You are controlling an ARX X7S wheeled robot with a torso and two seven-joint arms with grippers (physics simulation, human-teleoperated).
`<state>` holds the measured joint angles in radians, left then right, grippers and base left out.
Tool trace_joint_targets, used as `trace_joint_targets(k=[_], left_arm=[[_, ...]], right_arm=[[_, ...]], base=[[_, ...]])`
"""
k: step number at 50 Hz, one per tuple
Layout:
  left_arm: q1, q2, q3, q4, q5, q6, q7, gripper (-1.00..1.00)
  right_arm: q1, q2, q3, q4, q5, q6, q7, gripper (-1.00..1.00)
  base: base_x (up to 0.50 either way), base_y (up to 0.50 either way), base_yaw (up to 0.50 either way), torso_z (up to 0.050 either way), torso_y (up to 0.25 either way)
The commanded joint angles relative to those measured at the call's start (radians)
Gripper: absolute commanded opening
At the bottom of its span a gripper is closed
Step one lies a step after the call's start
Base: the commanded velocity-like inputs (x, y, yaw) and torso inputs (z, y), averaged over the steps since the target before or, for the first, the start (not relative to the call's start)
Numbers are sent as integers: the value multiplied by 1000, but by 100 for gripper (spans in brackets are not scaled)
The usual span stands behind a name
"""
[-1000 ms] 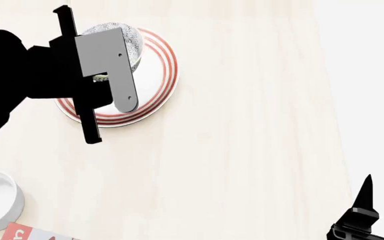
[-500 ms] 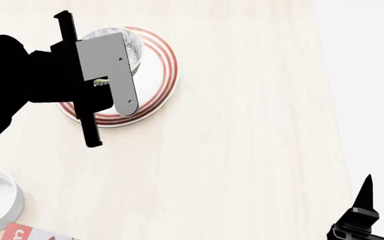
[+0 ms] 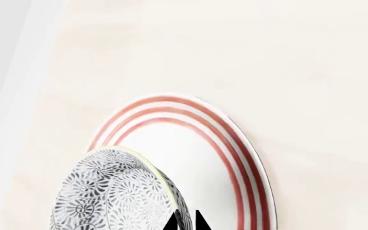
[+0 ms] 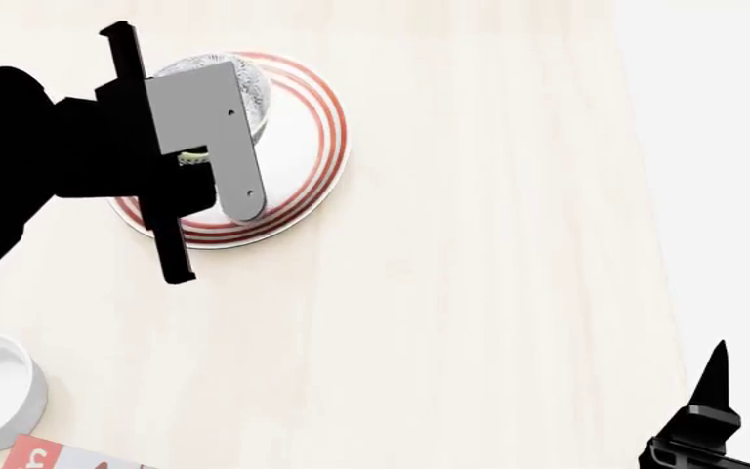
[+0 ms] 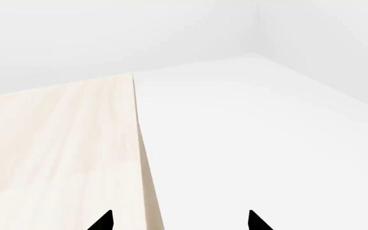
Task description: Pick the akita bowl next to the ramekin and place it on the plate.
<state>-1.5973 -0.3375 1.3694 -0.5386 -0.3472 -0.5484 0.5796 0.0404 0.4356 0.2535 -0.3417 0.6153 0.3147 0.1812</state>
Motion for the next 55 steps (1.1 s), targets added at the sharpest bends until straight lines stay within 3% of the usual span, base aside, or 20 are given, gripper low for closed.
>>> trace_joint_targets(k=[1,55], left_arm=[[-7,10,-4,-40,13,23,1,-100],[14,47,-16,-121,16,67,3,-100]], right_arm=[[0,1,-1,1,1,-2,1,100],[-2,9,-6,-3,9,-2,12,100]], base=[[0,0,0,0,0],[0,0,0,0,0]])
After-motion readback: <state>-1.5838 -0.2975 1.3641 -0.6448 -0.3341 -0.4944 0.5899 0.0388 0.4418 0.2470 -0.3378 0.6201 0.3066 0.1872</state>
